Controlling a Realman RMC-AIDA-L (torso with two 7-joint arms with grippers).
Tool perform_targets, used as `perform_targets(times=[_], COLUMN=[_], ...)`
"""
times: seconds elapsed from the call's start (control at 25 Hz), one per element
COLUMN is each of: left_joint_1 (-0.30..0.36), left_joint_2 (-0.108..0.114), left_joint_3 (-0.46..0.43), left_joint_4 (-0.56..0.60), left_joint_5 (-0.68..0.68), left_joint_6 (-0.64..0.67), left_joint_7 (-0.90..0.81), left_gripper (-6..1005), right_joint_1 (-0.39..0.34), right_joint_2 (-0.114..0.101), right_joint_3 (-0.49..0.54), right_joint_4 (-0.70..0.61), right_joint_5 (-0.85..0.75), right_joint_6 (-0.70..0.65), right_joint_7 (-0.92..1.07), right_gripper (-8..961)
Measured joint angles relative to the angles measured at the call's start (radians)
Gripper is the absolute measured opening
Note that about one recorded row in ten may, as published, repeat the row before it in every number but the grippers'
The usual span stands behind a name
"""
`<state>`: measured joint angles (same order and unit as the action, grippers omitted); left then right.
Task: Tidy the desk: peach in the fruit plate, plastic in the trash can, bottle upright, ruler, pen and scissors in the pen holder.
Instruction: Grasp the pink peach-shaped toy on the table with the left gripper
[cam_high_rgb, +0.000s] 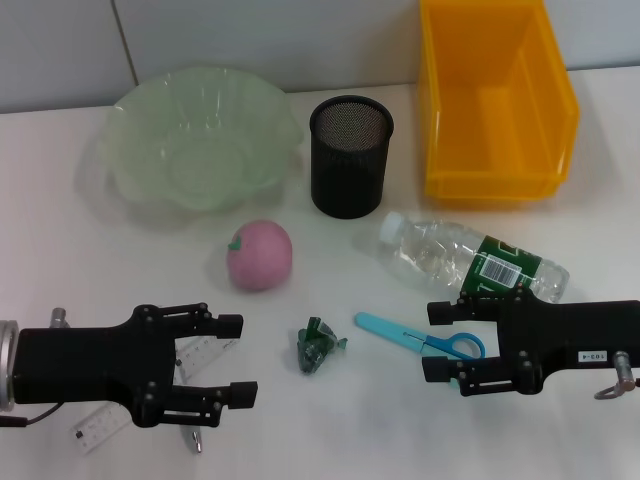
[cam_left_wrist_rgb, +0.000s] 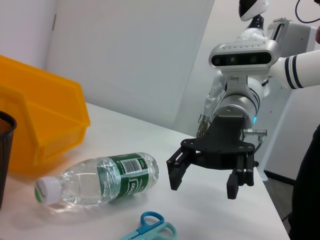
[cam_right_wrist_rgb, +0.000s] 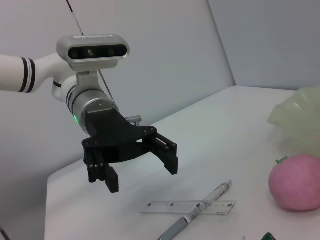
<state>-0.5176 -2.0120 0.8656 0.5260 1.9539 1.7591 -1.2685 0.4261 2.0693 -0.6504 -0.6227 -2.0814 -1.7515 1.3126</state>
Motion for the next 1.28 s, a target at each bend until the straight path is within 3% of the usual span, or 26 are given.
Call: perform_targets(times=[0.68, 0.96, 1.12, 1.28], left_joint_1=[0.0, -0.023, -0.059, -0.104], left_joint_2=[-0.001, -0.022, -0.048, -0.055], left_joint_3=[-0.002, -0.013, -0.017, -0.008], left_joint_4=[0.002, 0.044, 0.09, 0.093], left_joint_5=[0.003, -0.002, -0.003, 0.001], left_joint_6=[0.0, -0.035, -0.118, -0.195], left_joint_7=[-0.003, -0.001, -0.004, -0.005], left_gripper=[828, 827, 827, 826], right_joint_1=[0.007, 0.005, 0.002, 0.001], right_joint_2=[-0.002, -0.001, 0.0, 0.0], right_joint_3=[0.0, 0.0, 0.0, 0.0], right_joint_4=[0.0, 0.0, 0.0, 0.0], right_joint_5=[0.0, 0.0, 0.0, 0.0], right_joint_6=[-0.004, -0.003, -0.005, -0.004], right_joint_7=[0.005, 0.006, 0.006, 0.007], right_gripper=[769, 769, 770, 770])
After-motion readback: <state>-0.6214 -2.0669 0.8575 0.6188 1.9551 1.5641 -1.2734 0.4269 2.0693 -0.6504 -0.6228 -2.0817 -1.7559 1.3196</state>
